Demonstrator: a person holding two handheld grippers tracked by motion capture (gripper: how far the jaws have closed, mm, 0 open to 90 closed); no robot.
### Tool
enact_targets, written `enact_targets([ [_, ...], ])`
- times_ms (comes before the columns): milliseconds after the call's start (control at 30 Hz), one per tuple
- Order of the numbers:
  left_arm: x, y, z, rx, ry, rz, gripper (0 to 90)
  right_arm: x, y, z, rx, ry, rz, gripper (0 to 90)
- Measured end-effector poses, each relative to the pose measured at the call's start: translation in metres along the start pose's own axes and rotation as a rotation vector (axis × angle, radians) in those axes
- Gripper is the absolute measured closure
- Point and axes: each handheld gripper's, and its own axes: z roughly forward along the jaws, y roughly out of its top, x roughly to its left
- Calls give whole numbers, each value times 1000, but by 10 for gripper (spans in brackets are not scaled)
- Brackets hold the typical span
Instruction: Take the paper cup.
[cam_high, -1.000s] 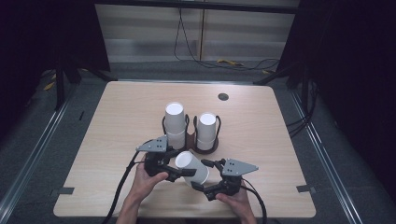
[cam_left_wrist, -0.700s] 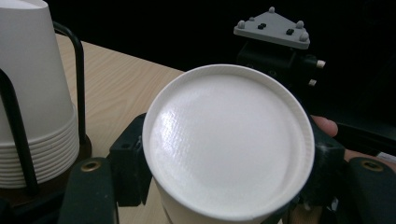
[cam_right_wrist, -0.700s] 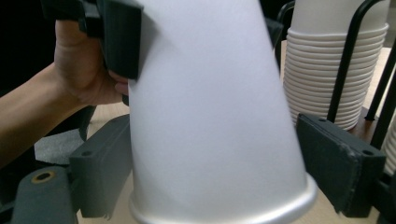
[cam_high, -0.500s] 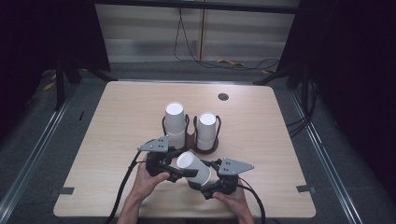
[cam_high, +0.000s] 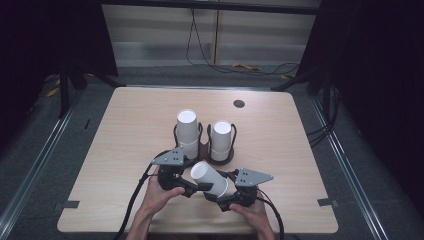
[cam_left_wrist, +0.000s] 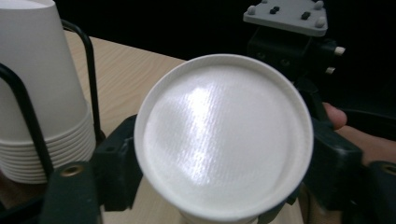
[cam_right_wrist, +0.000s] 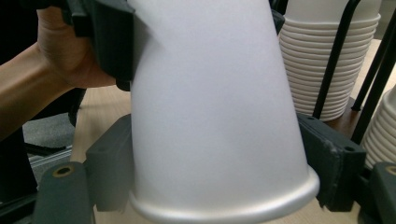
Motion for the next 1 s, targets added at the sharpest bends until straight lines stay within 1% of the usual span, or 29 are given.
enact_targets([
  [33,0,0,0,0,-2,-2,218,0,0,-1,1,-1,2,220],
  [133,1,1,-2,3,21,2,199,-1,1,-1,9,-7,-3,223],
  [200,1,1,-3,2,26,-4,172,-1,1,-1,16,-5,-3,224],
  [233,1,1,-3,-4,30,-2,172,-1,1,-2,20,-8,-6,225],
  [300,0,1,-5,7,50,0,161,-2,1,-2,34,-15,-8,226],
  [333,1,1,-6,0,54,5,156,-2,1,-2,40,-17,-10,227],
  [400,1,2,-8,2,62,11,156,-3,1,-3,57,-19,-13,227],
  [467,0,2,-8,8,92,16,158,-5,2,-3,78,-27,-22,227],
  [500,0,2,-9,13,97,18,157,-5,3,-3,87,-29,-30,228],
  [600,1,1,-11,27,108,21,158,-6,6,-4,99,-36,-35,229],
  [633,1,1,-11,26,107,19,158,-6,8,-5,101,-32,-34,229],
  [733,2,1,-14,35,117,18,160,-9,10,-5,120,-43,-43,231],
  [767,2,0,-15,31,114,17,160,-9,10,-5,125,-42,-43,231],
  [833,3,0,-17,38,115,25,160,-12,9,-5,146,-50,-41,232],
  [933,3,-1,-18,47,114,24,161,-12,9,-6,166,-48,-44,233],
  [1000,4,-1,-19,55,116,26,161,-12,9,-6,171,-47,-48,234],
])
